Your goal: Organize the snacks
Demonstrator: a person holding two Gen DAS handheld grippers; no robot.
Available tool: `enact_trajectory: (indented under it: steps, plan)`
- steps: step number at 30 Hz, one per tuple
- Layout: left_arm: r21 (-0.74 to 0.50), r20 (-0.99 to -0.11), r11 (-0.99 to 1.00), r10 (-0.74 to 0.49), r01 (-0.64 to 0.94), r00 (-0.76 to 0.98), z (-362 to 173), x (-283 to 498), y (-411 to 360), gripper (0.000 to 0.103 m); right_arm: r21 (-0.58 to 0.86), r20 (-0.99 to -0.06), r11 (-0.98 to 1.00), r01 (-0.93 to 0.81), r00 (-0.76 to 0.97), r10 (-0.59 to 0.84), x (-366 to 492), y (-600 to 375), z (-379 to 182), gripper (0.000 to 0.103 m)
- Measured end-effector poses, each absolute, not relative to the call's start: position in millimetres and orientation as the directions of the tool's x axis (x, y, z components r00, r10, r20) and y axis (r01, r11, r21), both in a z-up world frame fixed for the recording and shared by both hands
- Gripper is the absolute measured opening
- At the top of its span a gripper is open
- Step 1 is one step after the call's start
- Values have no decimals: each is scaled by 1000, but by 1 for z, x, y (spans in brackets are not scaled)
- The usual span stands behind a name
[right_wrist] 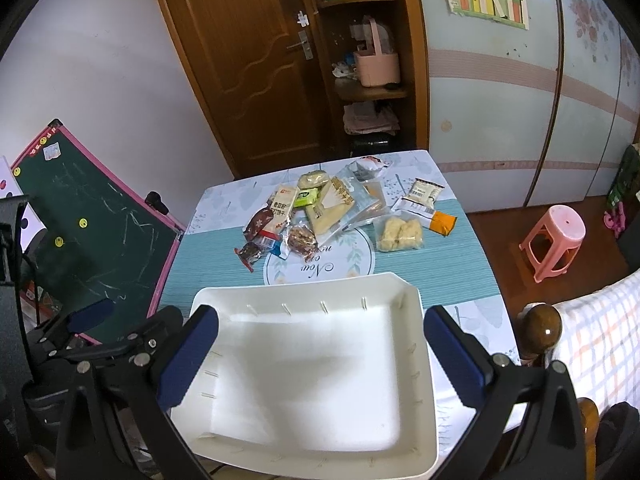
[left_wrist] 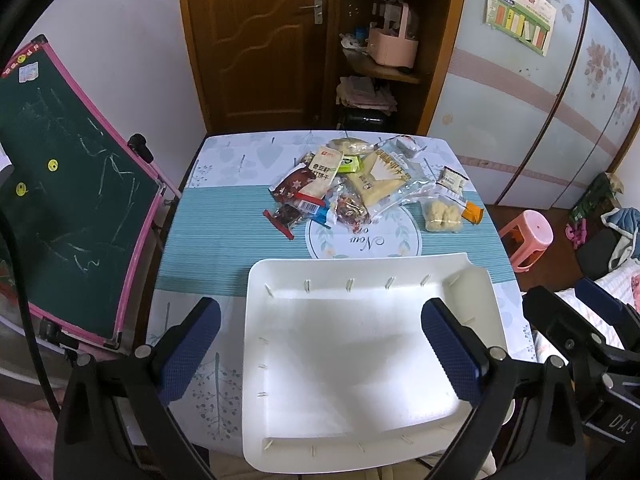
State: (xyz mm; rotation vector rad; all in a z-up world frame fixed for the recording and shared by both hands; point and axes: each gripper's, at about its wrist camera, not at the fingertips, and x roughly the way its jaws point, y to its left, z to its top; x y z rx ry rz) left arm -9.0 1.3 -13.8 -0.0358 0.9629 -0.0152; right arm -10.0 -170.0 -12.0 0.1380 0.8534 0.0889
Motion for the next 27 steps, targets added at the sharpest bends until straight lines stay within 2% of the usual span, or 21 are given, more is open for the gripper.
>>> enact_trajectory:
  steps: [13, 19, 24, 27]
  plan:
    - [-53, -806, 999, -38, -9, 590, -2, -8, 3, 100, 163, -742, 986, -30, 655, 143, -10, -172, -11, 103]
    - [-88, -778, 996, -50, -30, 627, 6, -10, 9, 100, 159, -736, 987, -34, 662, 141, -11, -172, -9, 103]
    - [-165, -737, 984, -76, -70, 671, 14, -14, 20, 101, 148, -738, 988, -42, 660, 139, -11, -169, -8, 103]
    - [-144, -737, 987, -63, -65, 673, 14, -15, 18, 101, 150, -738, 988, -46, 659, 143, -11, -168, -7, 103]
